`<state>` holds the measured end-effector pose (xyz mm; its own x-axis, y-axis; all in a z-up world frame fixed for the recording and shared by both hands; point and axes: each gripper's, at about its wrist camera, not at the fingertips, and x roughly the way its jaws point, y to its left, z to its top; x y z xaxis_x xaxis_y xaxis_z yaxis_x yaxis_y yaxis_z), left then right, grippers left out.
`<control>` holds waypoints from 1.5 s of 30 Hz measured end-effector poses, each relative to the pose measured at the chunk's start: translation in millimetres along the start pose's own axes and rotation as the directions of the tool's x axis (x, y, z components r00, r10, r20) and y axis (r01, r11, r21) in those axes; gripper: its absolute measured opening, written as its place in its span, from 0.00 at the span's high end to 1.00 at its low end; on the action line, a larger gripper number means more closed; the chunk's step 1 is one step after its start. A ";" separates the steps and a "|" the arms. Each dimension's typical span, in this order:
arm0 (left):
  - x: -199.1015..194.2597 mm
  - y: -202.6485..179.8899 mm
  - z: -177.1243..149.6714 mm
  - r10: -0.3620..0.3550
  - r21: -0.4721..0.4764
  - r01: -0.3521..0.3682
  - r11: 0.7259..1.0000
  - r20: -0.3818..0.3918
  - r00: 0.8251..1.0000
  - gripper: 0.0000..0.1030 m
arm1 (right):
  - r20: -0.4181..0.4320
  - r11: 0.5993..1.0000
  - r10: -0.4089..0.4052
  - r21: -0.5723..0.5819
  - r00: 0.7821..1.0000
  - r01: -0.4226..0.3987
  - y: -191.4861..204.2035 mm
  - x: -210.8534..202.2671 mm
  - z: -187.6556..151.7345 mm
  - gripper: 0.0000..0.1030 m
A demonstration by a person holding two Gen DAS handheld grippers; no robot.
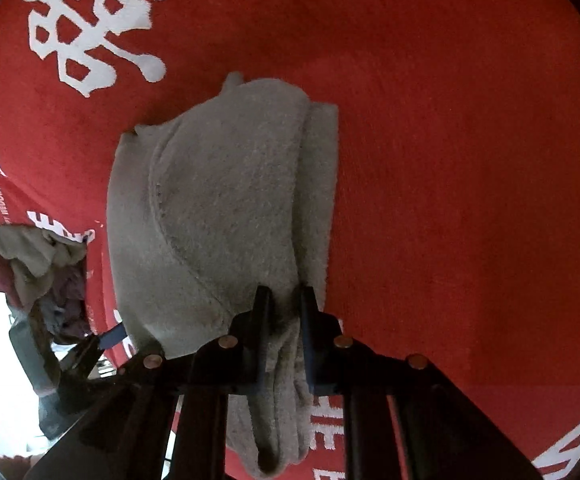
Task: Fold small clothes
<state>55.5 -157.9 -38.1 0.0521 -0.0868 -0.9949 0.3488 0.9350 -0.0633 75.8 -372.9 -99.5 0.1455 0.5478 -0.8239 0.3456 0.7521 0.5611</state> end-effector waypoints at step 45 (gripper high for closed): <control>-42.0 38.0 -52.7 0.054 -0.029 -0.055 0.998 -0.032 0.998 0.18 | 0.007 0.991 -0.135 -0.027 0.991 0.135 94.1 -34.8 -121.2 0.51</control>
<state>17.2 -100.7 -2.8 0.0411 -0.0253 -0.9988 0.3179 0.9481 -0.0109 -9.1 -276.8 -8.4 0.1042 0.4389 -0.8925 0.3372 0.8286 0.4469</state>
